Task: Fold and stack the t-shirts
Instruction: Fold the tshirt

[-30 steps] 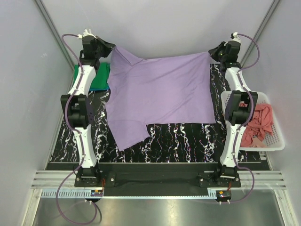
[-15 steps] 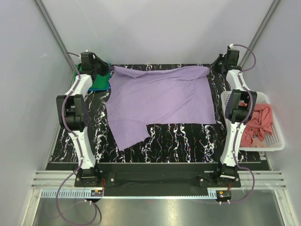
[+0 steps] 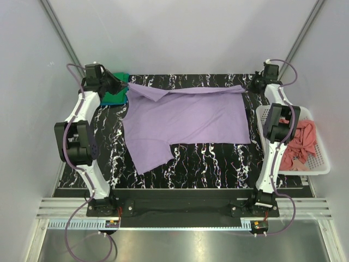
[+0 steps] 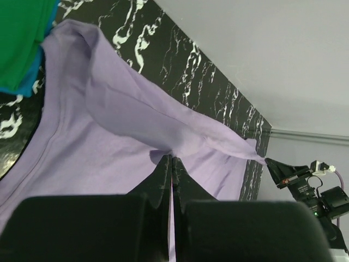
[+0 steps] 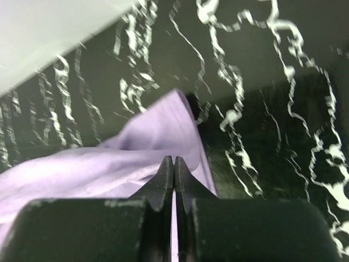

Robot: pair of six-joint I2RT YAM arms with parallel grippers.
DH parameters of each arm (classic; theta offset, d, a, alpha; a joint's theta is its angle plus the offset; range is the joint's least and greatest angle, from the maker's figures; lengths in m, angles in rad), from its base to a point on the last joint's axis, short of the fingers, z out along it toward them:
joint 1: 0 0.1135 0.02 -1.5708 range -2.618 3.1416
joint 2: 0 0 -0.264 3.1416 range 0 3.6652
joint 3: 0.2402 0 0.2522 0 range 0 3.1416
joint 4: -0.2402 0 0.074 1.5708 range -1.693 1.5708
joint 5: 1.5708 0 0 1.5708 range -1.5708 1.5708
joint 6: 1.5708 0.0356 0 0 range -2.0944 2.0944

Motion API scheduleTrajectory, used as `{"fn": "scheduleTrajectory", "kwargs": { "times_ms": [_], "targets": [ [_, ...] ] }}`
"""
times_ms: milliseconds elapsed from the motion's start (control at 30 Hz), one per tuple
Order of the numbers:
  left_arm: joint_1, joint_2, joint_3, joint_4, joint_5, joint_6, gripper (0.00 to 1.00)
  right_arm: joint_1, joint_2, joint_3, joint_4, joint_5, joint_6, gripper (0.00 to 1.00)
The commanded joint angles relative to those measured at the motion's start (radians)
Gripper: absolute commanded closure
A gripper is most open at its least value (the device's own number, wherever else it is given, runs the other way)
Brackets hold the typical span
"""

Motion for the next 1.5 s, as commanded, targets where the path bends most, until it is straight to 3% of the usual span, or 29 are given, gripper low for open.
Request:
{"fn": "scheduleTrajectory", "kwargs": {
  "times_ms": [0, 400, 1400, 1467],
  "targets": [
    [0.018, -0.069, -0.033, -0.050, 0.031, 0.032, 1.00, -0.006, -0.103, -0.029, 0.001, 0.023, -0.047, 1.00],
    [0.021, -0.147, -0.203, -0.120, -0.005, 0.128, 1.00, -0.008, -0.195, -0.181, 0.058, -0.053, -0.097, 1.00],
    [0.022, -0.173, -0.309, -0.255, -0.056, 0.219, 1.00, -0.008, -0.275, -0.368, 0.047, 0.007, -0.169, 0.99],
    [0.024, -0.170, -0.314, -0.268, -0.050, 0.228, 1.00, -0.008, -0.278, -0.366, 0.042, 0.018, -0.171, 0.92]
  ]
}}
